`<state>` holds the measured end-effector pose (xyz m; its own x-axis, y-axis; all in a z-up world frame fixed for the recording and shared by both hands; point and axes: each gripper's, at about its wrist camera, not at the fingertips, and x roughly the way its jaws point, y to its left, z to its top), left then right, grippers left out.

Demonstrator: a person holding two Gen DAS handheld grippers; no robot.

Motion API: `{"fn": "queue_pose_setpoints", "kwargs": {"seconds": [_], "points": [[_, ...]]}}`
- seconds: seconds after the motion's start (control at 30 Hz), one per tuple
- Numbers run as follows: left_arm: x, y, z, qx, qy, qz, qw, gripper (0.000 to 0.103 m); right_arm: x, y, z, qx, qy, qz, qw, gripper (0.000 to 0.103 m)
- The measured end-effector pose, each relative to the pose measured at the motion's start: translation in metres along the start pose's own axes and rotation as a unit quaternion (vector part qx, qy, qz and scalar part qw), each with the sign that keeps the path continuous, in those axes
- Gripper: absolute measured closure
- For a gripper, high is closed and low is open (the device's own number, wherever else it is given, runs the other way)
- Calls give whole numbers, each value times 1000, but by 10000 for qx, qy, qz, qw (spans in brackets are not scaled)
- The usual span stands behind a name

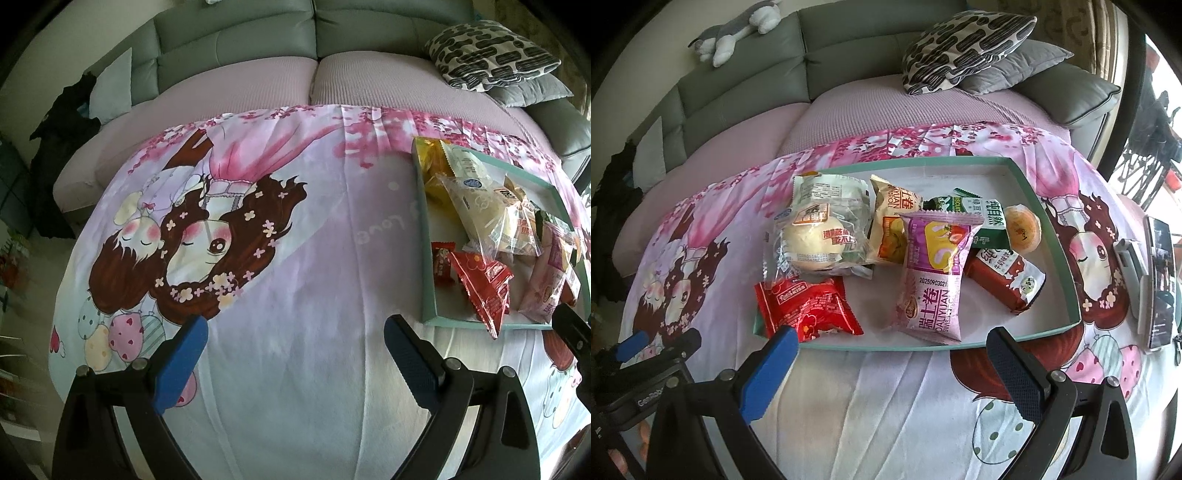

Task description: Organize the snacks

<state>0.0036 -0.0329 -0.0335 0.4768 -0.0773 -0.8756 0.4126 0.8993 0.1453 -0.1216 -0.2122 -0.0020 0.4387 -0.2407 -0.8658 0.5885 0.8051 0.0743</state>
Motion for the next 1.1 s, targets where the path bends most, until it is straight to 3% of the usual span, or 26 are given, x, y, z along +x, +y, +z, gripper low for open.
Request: {"fn": "queue_pose_setpoints", "kwargs": {"seconds": [1.1], "points": [[4,0,-1,-6,105,-12,9999,7,2,0,0,2,25,8,10000,0]]}}
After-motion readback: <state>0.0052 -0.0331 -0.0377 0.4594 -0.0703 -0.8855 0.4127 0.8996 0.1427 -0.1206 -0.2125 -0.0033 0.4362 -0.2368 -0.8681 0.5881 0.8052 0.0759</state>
